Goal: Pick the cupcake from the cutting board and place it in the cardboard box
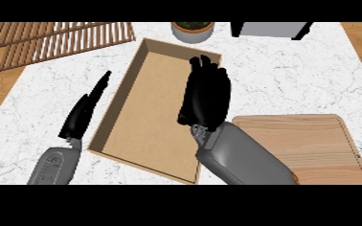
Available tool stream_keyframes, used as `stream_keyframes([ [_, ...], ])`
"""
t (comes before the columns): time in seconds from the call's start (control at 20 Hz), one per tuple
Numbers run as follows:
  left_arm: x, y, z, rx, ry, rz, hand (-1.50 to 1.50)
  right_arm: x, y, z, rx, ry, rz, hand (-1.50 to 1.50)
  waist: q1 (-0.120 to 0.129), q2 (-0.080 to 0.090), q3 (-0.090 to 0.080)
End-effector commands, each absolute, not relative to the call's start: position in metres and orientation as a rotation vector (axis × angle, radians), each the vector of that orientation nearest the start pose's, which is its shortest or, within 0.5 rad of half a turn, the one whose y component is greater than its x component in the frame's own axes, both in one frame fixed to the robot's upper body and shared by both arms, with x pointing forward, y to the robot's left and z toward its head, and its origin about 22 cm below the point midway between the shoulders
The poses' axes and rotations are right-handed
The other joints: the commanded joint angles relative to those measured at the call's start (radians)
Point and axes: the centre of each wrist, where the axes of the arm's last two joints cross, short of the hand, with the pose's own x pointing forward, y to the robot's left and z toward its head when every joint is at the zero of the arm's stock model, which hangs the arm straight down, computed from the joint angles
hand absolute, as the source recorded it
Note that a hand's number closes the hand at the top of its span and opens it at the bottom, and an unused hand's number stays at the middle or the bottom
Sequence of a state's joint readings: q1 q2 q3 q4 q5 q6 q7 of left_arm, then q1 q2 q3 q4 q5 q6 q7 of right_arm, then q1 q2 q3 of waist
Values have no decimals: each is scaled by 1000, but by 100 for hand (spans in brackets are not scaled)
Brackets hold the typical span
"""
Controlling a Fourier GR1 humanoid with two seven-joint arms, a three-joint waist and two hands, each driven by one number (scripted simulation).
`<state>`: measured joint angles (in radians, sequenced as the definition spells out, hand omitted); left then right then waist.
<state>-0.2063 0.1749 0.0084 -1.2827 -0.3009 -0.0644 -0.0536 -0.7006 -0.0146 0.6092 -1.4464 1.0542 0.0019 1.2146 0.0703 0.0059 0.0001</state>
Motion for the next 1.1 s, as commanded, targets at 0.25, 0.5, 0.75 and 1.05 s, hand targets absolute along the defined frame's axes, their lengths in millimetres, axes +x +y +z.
stream_keyframes([
  [0.25,288,259,-6,277,-1485,-467,0,283,-23,134,-927,-1454,205,-150,-8,-1,3],
  [0.5,288,275,-4,293,-1480,-453,0,288,-43,129,-866,-1516,-43,-150,-31,-1,2],
  [0.75,286,277,-11,303,-1477,-418,0,274,-48,114,-846,-1653,-208,-150,-55,-5,0],
  [1.05,259,287,-16,310,-1458,-406,0,246,-71,80,-897,-1684,-322,-150,-67,-13,0],
])
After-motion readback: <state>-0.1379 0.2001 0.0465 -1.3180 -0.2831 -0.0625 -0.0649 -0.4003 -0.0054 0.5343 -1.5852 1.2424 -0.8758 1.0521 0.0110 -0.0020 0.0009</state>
